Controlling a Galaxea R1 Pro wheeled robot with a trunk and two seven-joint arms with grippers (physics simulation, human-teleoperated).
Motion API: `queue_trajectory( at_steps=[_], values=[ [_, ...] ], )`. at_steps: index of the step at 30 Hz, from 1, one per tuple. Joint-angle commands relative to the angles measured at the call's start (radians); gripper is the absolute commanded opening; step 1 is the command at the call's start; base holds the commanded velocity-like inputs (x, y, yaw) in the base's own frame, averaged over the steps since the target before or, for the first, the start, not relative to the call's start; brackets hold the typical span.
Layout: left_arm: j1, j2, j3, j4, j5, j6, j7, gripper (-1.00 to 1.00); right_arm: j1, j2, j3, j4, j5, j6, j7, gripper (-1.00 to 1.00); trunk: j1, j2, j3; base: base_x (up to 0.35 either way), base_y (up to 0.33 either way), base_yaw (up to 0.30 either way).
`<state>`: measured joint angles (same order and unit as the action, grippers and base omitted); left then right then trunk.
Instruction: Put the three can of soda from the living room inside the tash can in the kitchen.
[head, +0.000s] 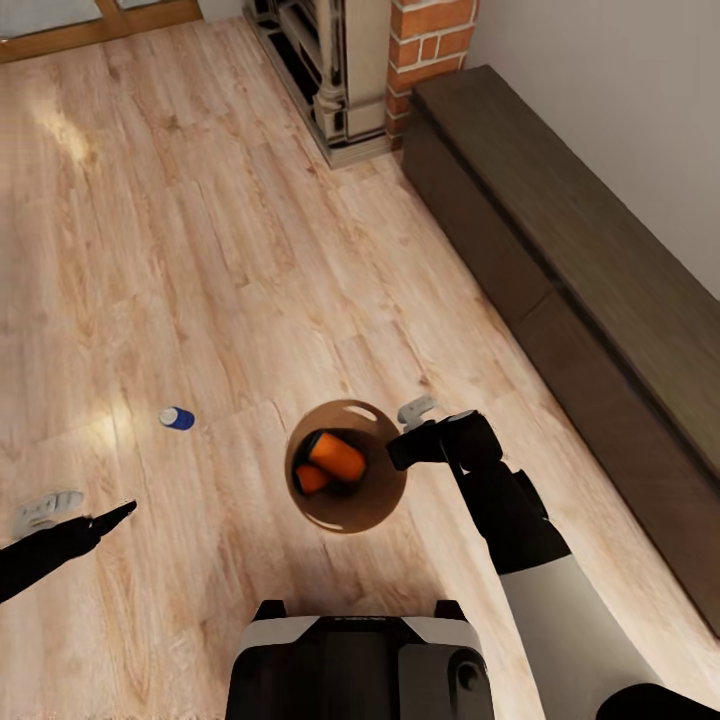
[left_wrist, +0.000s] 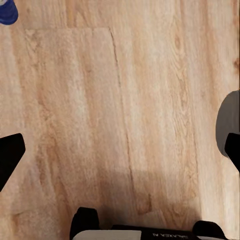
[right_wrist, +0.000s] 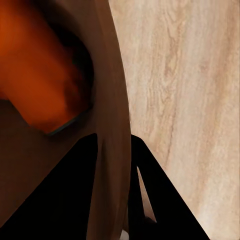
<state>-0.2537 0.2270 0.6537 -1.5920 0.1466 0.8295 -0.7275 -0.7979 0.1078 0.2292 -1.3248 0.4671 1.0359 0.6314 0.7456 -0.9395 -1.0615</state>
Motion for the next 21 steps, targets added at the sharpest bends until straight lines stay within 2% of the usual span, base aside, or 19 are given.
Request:
queue_trajectory(
  at_steps=[1, 4, 6, 14, 21],
  values=[
    [0.0, -0.01, 0.0, 0.0, -0.002, -0.012, 0.003, 1.0, 0.0, 0.001, 0.001, 0.0, -0.04, 0.011, 0.006, -1.0, 0.0, 0.0, 0.0, 0.0, 0.0, 0.249],
    [0.0, -0.038, -0.001, 0.002, -0.004, -0.046, 0.03, 1.0, 0.0, 0.003, 0.001, 0.001, -0.038, 0.011, 0.006, -1.0, 0.0, 0.0, 0.001, 0.0, 0.0, 0.246],
    [0.001, -0.042, -0.002, 0.002, -0.003, -0.05, 0.036, 1.0, 0.0, 0.002, 0.0, 0.001, -0.038, 0.011, 0.006, -1.0, 0.0, 0.0, 0.003, 0.0, 0.0, 0.24],
    [0.004, -0.053, -0.002, 0.024, -0.007, -0.06, 0.053, 1.0, 0.003, -0.004, -0.009, -0.004, -0.038, 0.011, 0.001, -1.0, 0.031, -0.056, -0.015, 0.0, 0.0, 0.195],
    [0.004, -0.054, -0.002, 0.034, -0.009, -0.08, 0.054, 1.0, 0.007, -0.006, -0.009, -0.007, -0.038, 0.011, -0.048, -1.0, 0.057, -0.105, -0.031, 0.0, 0.0, 0.116]
  ],
)
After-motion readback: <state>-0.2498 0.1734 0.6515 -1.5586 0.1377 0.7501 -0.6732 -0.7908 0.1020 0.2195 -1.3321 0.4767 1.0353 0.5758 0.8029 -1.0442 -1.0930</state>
